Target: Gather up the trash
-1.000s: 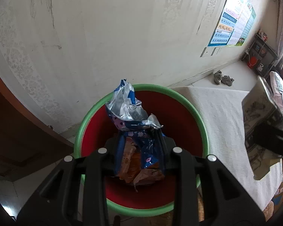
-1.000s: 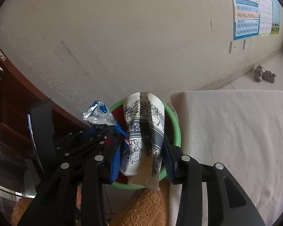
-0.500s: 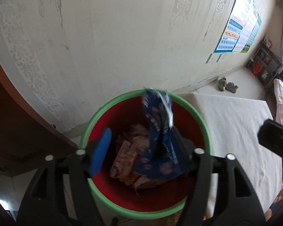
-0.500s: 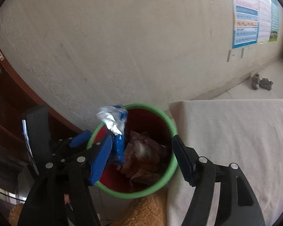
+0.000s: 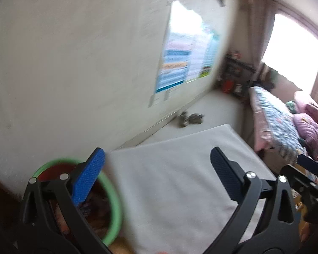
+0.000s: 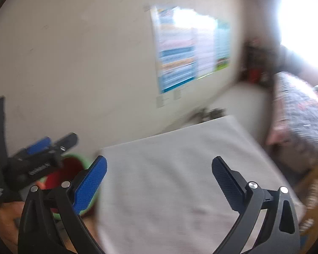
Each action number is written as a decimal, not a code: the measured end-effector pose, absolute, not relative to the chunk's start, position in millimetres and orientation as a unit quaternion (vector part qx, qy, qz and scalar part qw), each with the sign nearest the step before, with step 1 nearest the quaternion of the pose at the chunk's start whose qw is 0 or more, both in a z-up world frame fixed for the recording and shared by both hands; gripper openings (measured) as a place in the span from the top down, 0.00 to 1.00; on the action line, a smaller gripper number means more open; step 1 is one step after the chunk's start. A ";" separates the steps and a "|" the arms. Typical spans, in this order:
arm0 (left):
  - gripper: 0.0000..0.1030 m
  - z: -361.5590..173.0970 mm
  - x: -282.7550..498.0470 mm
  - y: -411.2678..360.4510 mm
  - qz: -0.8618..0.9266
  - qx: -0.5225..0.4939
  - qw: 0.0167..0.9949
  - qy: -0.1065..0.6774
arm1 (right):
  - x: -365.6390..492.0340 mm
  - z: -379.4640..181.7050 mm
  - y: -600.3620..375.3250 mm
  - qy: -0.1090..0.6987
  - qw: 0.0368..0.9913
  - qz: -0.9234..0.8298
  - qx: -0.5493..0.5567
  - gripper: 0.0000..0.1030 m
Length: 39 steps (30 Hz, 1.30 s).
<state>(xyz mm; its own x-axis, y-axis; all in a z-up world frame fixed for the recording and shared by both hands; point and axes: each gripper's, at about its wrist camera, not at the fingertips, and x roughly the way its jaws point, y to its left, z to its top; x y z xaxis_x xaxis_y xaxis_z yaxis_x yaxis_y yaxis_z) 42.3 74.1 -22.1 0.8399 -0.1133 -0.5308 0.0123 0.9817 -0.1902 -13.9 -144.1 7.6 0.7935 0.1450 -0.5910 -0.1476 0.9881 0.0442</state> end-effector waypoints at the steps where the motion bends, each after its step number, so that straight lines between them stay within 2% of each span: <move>1: 0.05 -17.3 42.6 62.6 -0.040 -0.085 0.956 0.276 | -19.3 13.0 -157.5 0.297 0.953 0.058 -0.001 0.07; 8: 0.05 -0.1 33.0 3.3 -0.062 -0.073 0.964 0.250 | -45.5 27.8 -223.9 0.204 0.976 -0.070 0.019 0.07; 16: 0.05 -1.7 23.6 -14.7 -0.030 -0.026 0.969 0.246 | -45.7 18.7 -266.0 0.229 0.964 -0.120 0.062 0.07; 39: 0.05 -10.0 21.9 -0.6 -0.021 -0.017 0.961 0.274 | -52.0 16.9 -239.8 0.240 0.964 -0.105 0.049 0.07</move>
